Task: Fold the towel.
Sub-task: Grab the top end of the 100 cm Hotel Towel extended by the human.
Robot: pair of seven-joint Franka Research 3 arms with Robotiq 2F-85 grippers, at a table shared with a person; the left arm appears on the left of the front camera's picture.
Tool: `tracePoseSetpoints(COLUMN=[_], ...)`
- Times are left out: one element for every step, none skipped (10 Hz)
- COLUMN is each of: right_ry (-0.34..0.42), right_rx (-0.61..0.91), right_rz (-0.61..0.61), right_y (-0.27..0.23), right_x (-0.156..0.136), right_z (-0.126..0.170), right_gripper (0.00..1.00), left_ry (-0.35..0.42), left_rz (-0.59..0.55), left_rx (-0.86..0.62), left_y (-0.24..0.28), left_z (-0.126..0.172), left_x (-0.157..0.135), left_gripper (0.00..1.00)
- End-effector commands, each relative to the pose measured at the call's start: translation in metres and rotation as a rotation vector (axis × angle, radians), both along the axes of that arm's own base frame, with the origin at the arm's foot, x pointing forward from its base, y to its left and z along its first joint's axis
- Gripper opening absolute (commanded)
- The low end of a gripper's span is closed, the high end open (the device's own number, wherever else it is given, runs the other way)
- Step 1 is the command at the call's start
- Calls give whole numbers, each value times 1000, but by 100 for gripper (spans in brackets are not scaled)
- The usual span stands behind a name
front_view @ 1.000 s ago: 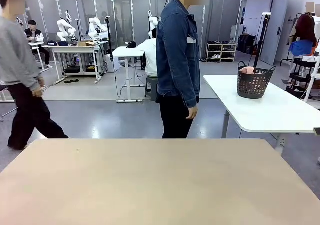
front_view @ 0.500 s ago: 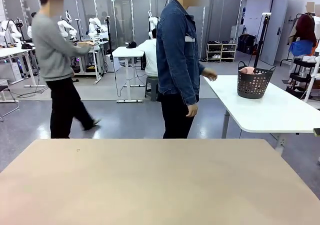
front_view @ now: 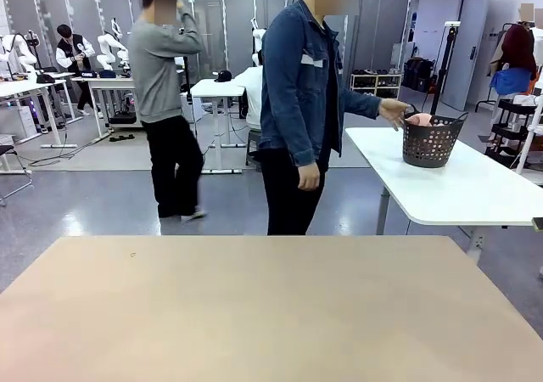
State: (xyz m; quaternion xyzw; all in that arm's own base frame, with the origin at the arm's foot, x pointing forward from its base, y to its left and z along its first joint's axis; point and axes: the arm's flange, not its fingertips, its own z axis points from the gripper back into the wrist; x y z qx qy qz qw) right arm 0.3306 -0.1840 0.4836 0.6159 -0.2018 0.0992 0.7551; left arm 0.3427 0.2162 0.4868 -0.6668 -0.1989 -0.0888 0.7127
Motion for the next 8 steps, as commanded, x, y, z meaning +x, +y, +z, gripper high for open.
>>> tracePoseSetpoints(right_ry=[-20, -20, -20, -20, -20, -20, -20, -20], right_rx=[14, 14, 14, 14, 14, 14, 14, 14], right_rz=[-1, -1, -1, -1, -1, -1, -1, -1], right_y=[0, 0, 0, 0, 0, 0, 0, 0], right_x=[2, 2, 2, 2, 2, 2, 2, 2], right_z=[4, 4, 4, 4, 4, 4, 4, 4], right_gripper=[100, 100, 100, 100, 100, 100, 100, 100], left_ry=[-27, -27, -27, -27, -27, -27, -27, -27], left_rz=[-3, -3, -3, -3, -3, -3, -3, -3], left_rx=[-22, -22, -22, -22, -22, -22, -22, -22], left_y=[0, 0, 0, 0, 0, 0, 0, 0], left_z=[2, 2, 2, 2, 2, 2, 2, 2], left_x=[-1, -1, -1, -1, -1, -1, -1, -1], left_gripper=[100, 100, 100, 100, 100, 100, 100, 100])
